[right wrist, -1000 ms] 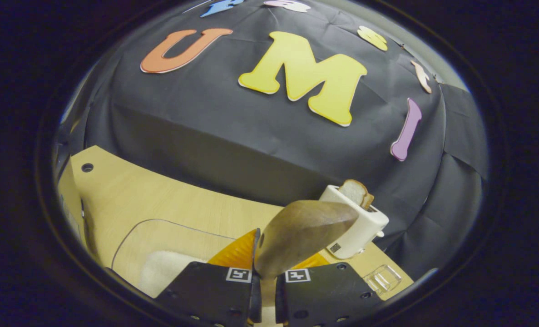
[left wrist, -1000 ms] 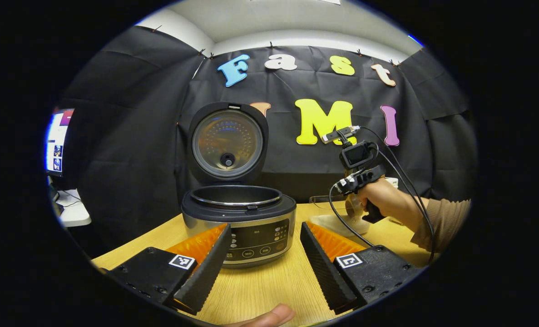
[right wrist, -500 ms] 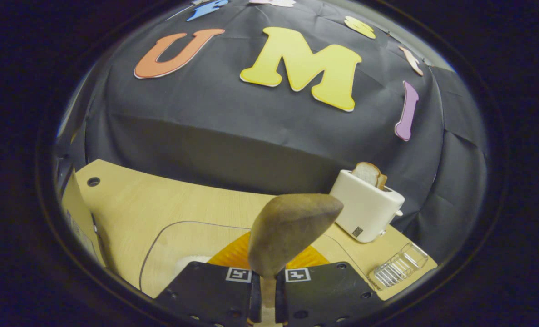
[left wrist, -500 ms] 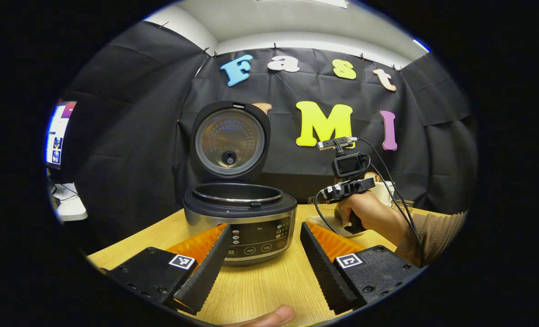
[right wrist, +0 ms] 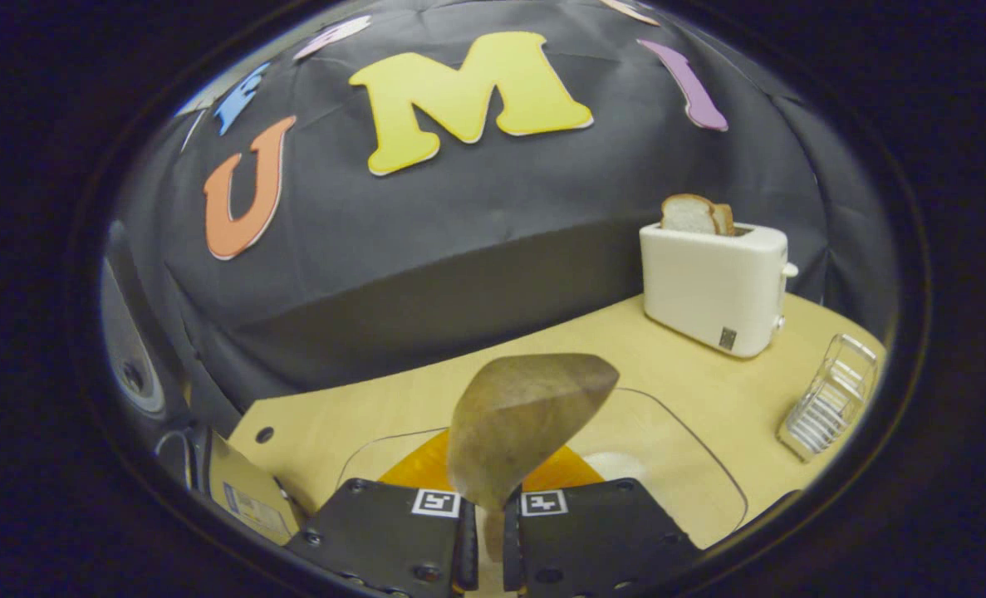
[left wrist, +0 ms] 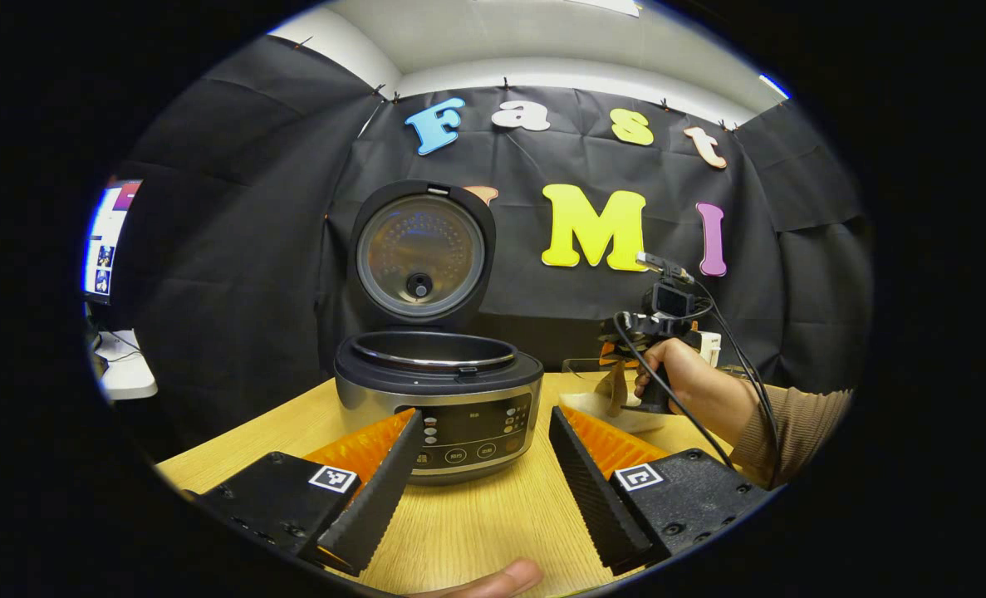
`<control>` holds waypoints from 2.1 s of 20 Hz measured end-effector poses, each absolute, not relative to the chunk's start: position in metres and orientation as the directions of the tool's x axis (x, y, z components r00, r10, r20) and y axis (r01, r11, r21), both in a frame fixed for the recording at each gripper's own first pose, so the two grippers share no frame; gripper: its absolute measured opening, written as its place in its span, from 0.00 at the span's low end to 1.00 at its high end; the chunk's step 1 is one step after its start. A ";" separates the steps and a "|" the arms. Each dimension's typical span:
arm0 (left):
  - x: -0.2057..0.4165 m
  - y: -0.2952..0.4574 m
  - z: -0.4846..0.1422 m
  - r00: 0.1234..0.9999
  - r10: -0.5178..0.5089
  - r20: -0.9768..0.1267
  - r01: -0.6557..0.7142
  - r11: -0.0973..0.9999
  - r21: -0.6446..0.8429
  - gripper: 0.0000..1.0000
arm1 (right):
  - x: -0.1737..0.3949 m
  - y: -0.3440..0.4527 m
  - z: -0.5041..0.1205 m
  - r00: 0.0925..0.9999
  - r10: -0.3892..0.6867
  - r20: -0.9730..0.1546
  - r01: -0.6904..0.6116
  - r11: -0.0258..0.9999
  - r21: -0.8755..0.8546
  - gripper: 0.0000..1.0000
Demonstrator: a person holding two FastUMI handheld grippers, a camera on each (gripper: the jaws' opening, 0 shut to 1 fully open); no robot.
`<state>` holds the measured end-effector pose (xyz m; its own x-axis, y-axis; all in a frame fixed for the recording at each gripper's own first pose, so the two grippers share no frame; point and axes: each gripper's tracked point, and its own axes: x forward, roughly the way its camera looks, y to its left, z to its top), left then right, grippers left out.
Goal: Close the left gripper, press the button to open the rice cooker; take a wooden spoon from the chopstick holder with the right hand, scoop a spoonful of rice and pour it into the rice cooker, then put the wooden spoon back into the chopstick holder.
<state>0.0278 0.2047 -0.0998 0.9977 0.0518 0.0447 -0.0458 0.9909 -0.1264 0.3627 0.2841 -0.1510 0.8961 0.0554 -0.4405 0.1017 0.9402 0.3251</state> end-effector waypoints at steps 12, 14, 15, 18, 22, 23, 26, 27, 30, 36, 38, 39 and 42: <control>0.034 0.195 -0.099 0.999 0.042 0.022 -0.039 0.994 -0.105 0.97 | 0.366 0.294 -0.152 0.854 0.265 -0.447 0.074 0.790 0.608 0.12; 0.034 0.197 -0.098 0.999 0.051 0.016 -0.049 0.993 -0.107 0.97 | 0.366 0.302 -0.152 0.837 0.314 -0.449 0.068 0.754 0.654 0.12; 0.034 0.198 -0.099 0.998 0.055 0.013 -0.053 0.992 -0.112 0.97 | 0.365 0.305 -0.152 0.828 0.331 -0.452 0.073 0.736 0.673 0.12; 0.033 0.200 -0.097 0.998 0.063 0.005 -0.062 0.991 -0.121 0.97 | 0.363 0.305 -0.150 0.816 0.355 -0.456 0.094 0.696 0.711 0.11; 0.030 0.200 -0.094 0.997 0.075 -0.002 -0.075 0.992 -0.100 0.97 | 0.360 0.295 -0.134 0.831 0.365 -0.419 0.113 0.627 0.771 0.11; 0.029 0.199 -0.093 0.997 0.074 0.000 -0.074 0.993 -0.096 0.97 | 0.359 0.291 -0.130 0.836 0.368 -0.407 0.117 0.605 0.787 0.11; 0.029 0.195 -0.093 0.998 0.070 -0.003 -0.070 0.993 -0.090 0.97 | 0.354 0.279 -0.121 0.845 0.372 -0.385 0.144 0.535 0.833 0.11; 0.028 0.194 -0.092 0.998 0.070 -0.003 -0.070 0.994 -0.087 0.96 | 0.353 0.273 -0.122 0.845 0.377 -0.380 0.162 0.496 0.853 0.11; 0.027 0.193 -0.090 0.998 0.068 -0.005 -0.068 0.994 -0.081 0.97 | 0.350 0.263 -0.126 0.837 0.406 -0.367 0.207 0.385 0.899 0.10; 0.020 0.191 -0.087 0.998 0.066 -0.004 -0.066 0.994 -0.086 0.97 | 0.346 0.249 -0.102 0.858 0.398 -0.324 0.180 0.357 0.917 0.12; 0.016 0.193 -0.088 0.998 0.070 -0.004 -0.070 0.993 -0.094 1.00 | 0.340 0.255 -0.082 0.861 0.414 -0.296 0.160 0.332 0.930 0.11; 0.014 0.194 -0.087 0.997 0.075 -0.002 -0.074 0.993 -0.094 1.00 | 0.338 0.259 -0.074 0.860 0.425 -0.283 0.149 0.321 0.935 0.11; 0.007 0.200 -0.086 0.996 0.088 0.001 -0.087 0.992 -0.093 0.97 | 0.330 0.280 -0.045 0.855 0.461 -0.237 0.099 0.304 0.947 0.12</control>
